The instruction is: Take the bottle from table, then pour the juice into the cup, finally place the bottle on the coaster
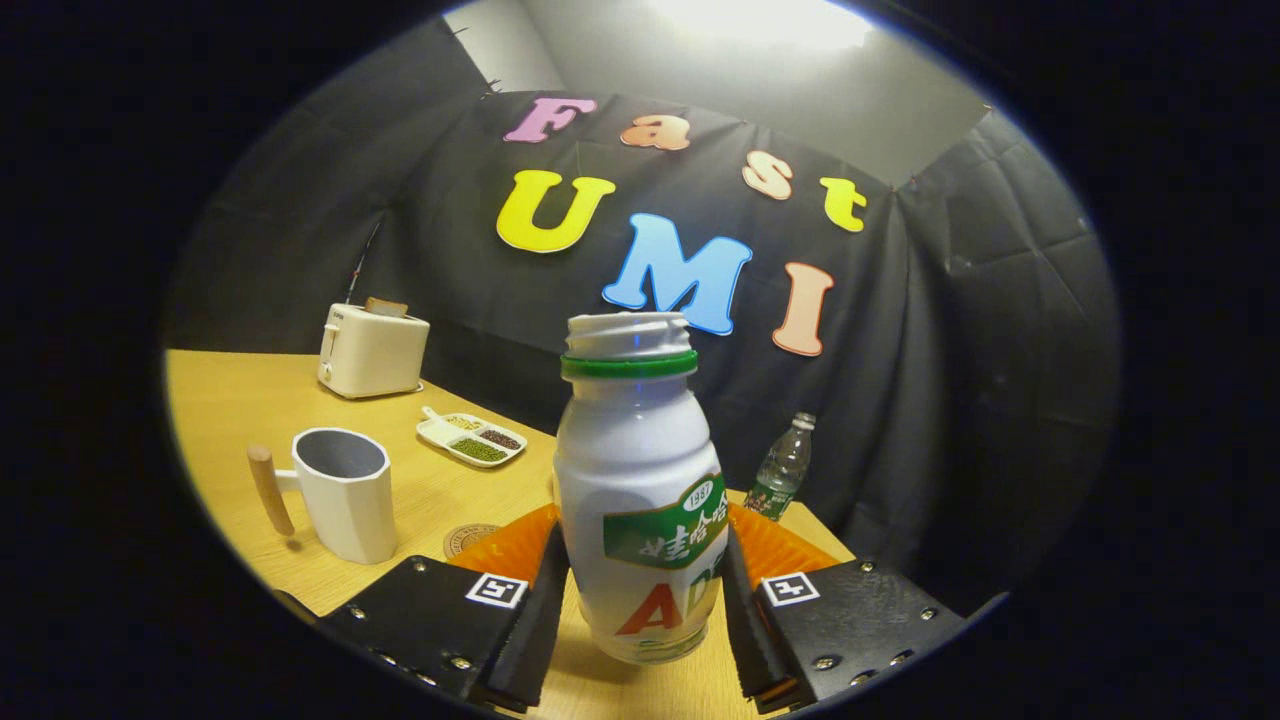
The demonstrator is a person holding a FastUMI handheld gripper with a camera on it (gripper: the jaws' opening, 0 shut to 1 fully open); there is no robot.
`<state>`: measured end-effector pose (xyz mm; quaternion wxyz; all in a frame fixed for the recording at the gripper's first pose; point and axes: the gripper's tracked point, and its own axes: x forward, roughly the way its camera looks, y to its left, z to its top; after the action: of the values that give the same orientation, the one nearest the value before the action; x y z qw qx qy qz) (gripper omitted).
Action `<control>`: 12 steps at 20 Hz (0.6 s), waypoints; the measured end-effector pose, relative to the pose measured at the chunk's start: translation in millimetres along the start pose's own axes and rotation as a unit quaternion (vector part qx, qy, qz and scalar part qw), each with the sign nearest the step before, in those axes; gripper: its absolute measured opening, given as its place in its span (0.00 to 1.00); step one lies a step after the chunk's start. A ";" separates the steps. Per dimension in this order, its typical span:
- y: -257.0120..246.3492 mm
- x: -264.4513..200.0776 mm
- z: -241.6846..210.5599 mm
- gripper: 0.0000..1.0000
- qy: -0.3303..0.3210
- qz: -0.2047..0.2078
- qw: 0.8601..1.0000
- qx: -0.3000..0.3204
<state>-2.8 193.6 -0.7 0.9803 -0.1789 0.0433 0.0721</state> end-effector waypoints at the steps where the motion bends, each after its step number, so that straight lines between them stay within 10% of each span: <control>1: 1.5 1.1 5.6 0.70 -0.003 -0.002 1.000 -0.014; 12: 32.8 9.0 48.4 0.70 -0.038 -0.004 0.989 -0.145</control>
<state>3.7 242.3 32.2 0.9451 -0.3168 -0.0060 0.0802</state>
